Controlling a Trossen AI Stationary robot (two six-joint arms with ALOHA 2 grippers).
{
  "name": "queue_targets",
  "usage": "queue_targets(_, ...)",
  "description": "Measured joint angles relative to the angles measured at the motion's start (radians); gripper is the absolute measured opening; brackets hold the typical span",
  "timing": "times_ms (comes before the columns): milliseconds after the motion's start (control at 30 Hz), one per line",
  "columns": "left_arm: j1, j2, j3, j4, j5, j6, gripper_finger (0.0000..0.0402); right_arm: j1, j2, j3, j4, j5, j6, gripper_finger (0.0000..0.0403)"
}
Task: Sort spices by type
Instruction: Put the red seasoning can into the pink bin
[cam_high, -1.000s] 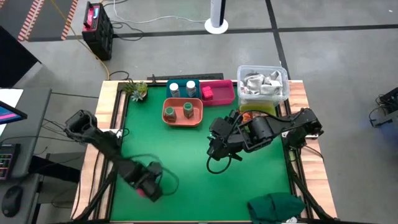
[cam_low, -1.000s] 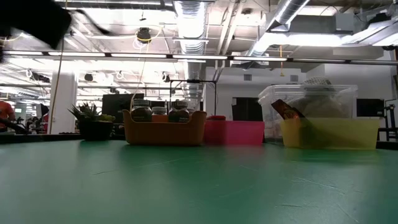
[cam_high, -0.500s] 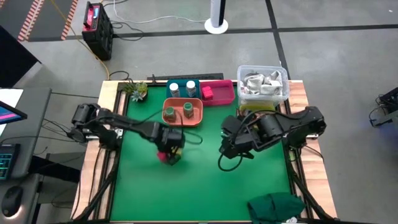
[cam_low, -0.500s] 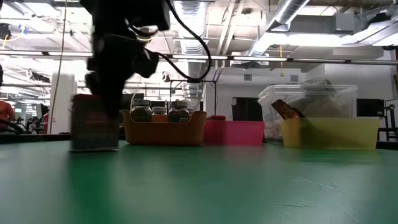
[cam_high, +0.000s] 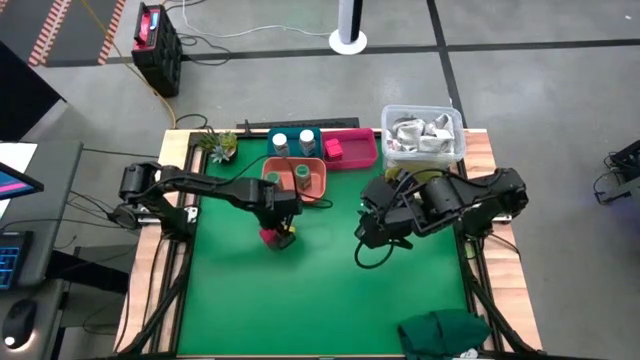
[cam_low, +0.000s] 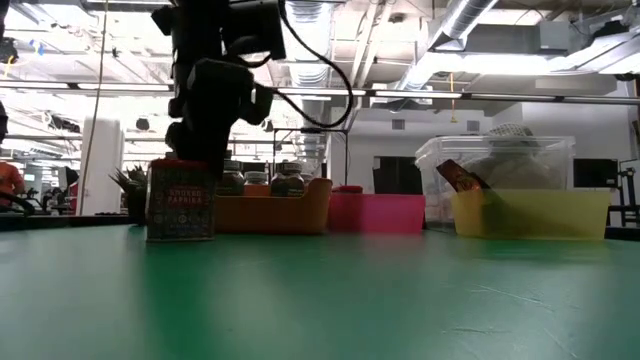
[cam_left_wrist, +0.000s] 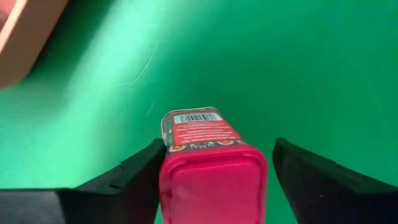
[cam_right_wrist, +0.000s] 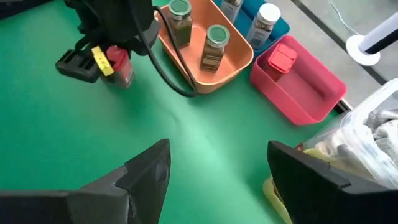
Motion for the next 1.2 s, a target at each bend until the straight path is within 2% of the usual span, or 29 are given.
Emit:
queue_targets(167, 0.002, -0.002, 0.061, -0.023, -0.035, 0.021, 0.03, -0.014, 0.0, 0.0, 0.002, 0.02, -0.023, 0.0292)
queue_targets(333, 0.001, -0.056, 0.158, -0.065, -0.19, 0.062, 0.0301, -0.023, 0.0, 0.0, 0.023, 0.024, -0.089, 0.0292)
queue_targets(500, 0.001, -0.19, 0.178, -0.082, -0.339, 0.113, 0.0301, -0.005, 0.0, 0.0, 0.122, 0.02, -0.23, 0.0292)
queue_targets(700, -0.038, -0.397, 0.177, -0.14, -0.518, 0.07, 0.0302, -0.022, 0.012, 0.0, 0.31, -0.079, -0.39, 0.0292)
queue_targets(833, -0.082, -0.492, 0.177, -0.138, -0.545, 0.006, 0.0302, -0.058, 0.062, 0.0, 0.472, -0.14, -0.55, 0.0292)
queue_targets(1000, -0.142, -0.564, 0.177, -0.145, -0.57, -0.114, 0.0302, -0.103, 0.172, 0.0, 0.675, -0.341, -0.767, 0.0292)
queue_targets(1200, -0.221, -0.629, 0.177, -0.145, -0.579, -0.191, 0.0302, -0.153, 0.315, -0.001, 0.803, -0.453, -0.927, 0.0292)
